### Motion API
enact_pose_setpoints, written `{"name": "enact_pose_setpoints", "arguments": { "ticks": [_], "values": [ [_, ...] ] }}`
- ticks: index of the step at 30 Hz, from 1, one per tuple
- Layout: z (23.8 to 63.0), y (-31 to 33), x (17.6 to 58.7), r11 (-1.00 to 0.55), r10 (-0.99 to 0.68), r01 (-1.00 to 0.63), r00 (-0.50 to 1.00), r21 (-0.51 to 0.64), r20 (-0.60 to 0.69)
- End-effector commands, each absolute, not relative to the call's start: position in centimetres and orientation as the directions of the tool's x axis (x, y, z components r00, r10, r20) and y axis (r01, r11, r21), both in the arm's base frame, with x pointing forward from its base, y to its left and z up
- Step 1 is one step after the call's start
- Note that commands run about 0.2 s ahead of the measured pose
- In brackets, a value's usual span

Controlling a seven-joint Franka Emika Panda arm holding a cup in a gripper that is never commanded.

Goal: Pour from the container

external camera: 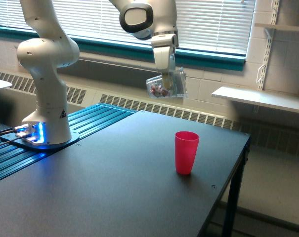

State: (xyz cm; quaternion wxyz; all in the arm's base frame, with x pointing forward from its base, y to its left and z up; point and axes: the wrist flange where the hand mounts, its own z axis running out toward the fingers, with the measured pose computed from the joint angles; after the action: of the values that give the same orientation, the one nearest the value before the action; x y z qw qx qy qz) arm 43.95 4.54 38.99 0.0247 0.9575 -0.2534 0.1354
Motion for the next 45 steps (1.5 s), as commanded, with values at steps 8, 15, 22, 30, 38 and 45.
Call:
{"name": "enact_pose_setpoints", "arguments": {
  "ticks": [8, 15, 22, 30, 38, 45],
  "values": [
    [36.3, 1.0, 45.1, -0.85, -0.509, -0.527, 0.826, 0.01, 0.241],
    [34.6, -0.3, 45.9, -0.837, -0.524, -0.546, 0.823, 0.049, 0.217],
    [33.4, -0.3, 47.1, -0.843, -0.507, -0.53, 0.84, 0.091, 0.195],
    [33.1, 0.3, 48.0, -0.839, -0.464, -0.495, 0.868, 0.226, 0.178],
    [33.2, 1.4, 49.2, -0.833, -0.461, -0.498, 0.866, 0.241, 0.194],
    [32.6, 2.6, 49.8, -0.84, -0.42, -0.456, 0.89, 0.296, 0.178]
  ]
}}
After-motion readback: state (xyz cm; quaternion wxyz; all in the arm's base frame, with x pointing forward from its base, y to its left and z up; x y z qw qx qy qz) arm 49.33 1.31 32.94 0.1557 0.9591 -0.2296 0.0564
